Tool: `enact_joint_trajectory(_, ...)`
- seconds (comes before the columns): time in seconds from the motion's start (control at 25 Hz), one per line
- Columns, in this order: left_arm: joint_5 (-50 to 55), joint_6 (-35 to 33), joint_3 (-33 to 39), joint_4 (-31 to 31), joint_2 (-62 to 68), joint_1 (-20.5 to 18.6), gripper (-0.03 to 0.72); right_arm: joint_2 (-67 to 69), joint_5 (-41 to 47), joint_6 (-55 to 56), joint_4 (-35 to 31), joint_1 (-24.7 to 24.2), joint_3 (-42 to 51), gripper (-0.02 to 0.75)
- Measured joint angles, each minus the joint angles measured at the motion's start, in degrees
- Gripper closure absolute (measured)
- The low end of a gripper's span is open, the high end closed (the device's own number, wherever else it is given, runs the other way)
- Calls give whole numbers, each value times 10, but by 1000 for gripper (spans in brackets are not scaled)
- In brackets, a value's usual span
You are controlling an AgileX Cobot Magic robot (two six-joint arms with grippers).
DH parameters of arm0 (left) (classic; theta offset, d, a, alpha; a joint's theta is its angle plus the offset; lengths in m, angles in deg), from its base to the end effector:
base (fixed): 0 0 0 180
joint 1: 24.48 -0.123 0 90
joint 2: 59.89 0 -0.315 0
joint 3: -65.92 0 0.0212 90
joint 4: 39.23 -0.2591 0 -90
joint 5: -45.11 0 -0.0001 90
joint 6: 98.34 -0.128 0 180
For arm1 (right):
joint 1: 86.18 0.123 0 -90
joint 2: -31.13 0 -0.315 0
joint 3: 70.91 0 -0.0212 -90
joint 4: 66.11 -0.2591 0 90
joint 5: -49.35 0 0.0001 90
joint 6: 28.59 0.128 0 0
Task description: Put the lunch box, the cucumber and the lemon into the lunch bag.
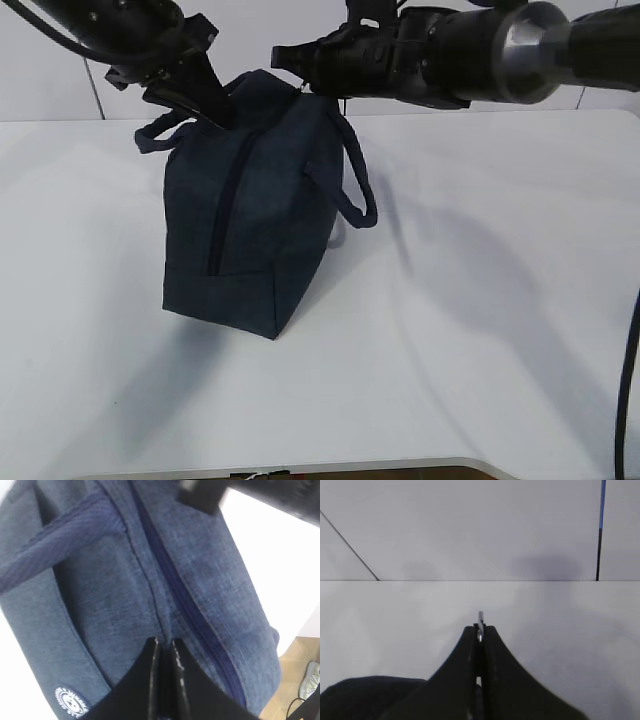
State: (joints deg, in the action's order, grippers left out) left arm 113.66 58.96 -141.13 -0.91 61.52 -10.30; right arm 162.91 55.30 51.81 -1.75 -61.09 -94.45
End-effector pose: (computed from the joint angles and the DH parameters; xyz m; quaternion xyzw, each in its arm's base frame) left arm 0.4314 -0.1852 0.2965 0.2259 0.9093 -0.3086 0.1637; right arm 0.5319 0.2357 0.2516 -0.0375 0.8219 0.1637 0.5443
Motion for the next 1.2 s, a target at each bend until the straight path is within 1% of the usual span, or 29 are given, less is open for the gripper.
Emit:
enact_joint_trajectory(0.28, -20, 1, 47, 1, -12, 2, 701, 25, -9, 9, 1, -2, -20, 733)
enact_joint_trajectory(0.68, -27, 2, 49, -4, -14, 3, 701, 49, -21, 13, 1, -10, -26, 733)
enact_joint_trajectory(0.96, -19, 3, 49, -14, -19, 4, 699, 50, -50, 16, 2, -11, -26, 733)
enact_joint_trajectory(1.04, -19, 3, 49, -14, -19, 4, 683, 49, -50, 18, 2, -11, -26, 733)
enact_joint_trajectory(1.08, -17, 3, 49, -14, -19, 4, 664, 49, -50, 20, 3, -11, -26, 733)
enact_joint_trajectory(1.16, -12, 3, 52, -14, -20, 4, 606, 49, -50, 24, 4, -13, -26, 733)
enact_joint_trajectory(1.2, -16, 3, 52, -14, -20, 4, 566, 49, -50, 24, 4, -13, -26, 733)
